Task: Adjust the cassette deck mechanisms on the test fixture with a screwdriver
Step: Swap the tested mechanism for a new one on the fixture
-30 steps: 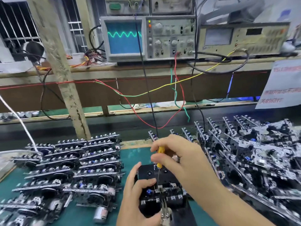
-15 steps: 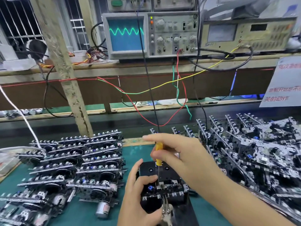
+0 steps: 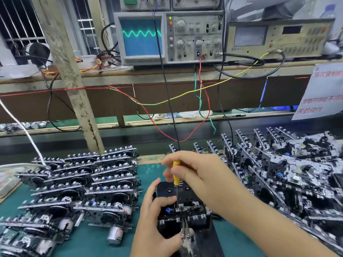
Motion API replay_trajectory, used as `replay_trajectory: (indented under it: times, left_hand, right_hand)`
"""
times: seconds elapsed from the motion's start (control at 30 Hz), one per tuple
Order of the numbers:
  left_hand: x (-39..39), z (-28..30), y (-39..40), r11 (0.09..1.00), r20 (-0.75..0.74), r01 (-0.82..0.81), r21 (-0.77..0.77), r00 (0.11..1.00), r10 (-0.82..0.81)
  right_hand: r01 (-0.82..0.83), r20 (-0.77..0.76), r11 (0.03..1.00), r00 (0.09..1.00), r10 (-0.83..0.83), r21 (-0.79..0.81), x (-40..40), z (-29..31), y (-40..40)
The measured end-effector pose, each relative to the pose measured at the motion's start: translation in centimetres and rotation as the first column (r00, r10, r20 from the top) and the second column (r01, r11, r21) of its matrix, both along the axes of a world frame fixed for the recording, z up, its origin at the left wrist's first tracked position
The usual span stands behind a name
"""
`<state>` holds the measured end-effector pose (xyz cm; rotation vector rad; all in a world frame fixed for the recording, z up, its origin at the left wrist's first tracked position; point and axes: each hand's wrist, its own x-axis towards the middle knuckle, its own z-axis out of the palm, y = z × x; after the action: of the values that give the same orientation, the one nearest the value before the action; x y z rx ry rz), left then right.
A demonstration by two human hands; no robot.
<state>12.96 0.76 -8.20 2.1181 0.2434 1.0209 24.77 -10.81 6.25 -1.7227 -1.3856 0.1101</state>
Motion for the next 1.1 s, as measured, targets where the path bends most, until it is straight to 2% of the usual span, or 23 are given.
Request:
replay_trajectory:
  times: [0.17,0.4,0.53,0.7,0.77,0.8,0.87,0.93,1.0,1.1]
  left_hand:
    - [-0.1,0.1,-0.2,1.0,-0.004,-0.001,-0.007,1.0,0.001]
    - [-0.1,0.0,-0.2,1.0,-0.004,-0.009,-0.02,1.0,0.009]
    - [-0.1,0.0,-0.4,0.999,-0.01,-0.029,-0.031,1.0,0.028]
    - [0.0,-0.1,-0.1,1.0,-0.017,-0.014,-0.028,1.0,0.013]
    - [0.3,-0.3,0.1,1.0,-0.008,-0.004,0.0,1.0,0.004]
    - [0.3,-0.4,0.4,1.0,0.004,-0.005,0.016,1.0,0.005]
    - [0.4,-0.5,0.8,1.0,-0.003,-0.005,0.024,1.0,0.005]
    - [0.5,-0.4,1.0,0.999,-0.049,0.022,0.026,0.999,-0.021]
    - [0.6,-0.4,1.0,0.999,-0.043,0.006,0.042,0.999,-0.004]
    - [0.8,-0.4,0.7,0.999,-0.054,-0.019,0.038,0.998,0.021]
  right_hand:
    - [0.002,-0.133,0.996,0.991,0.011,0.094,0.3,-0.6,0.1]
    - [0.128,-0.129,0.959,0.987,-0.098,0.252,-0.5,-2.4,0.4]
    - [0.16,-0.238,0.953,0.966,-0.098,0.259,-0.3,-2.7,0.2]
    - [0.201,-0.361,0.888,0.932,-0.042,0.415,-0.8,-3.0,-2.0]
    - [0.195,-0.301,0.937,0.948,-0.105,0.289,-0.4,-3.8,-3.2]
    - [0.207,-0.162,0.969,0.969,-0.184,0.138,0.0,-4.5,-3.7]
    - [0.268,0.145,0.951,0.958,-0.247,-0.153,0.3,-6.1,-4.4]
    - [0.263,0.137,0.922,0.963,-0.232,-0.284,0.2,-7.6,-4.9]
    - [0.217,0.056,0.937,0.976,-0.21,-0.275,0.0,-8.4,-5.4]
    - [0.177,0.016,0.959,0.984,-0.178,-0.222,-0.2,-9.3,-5.9]
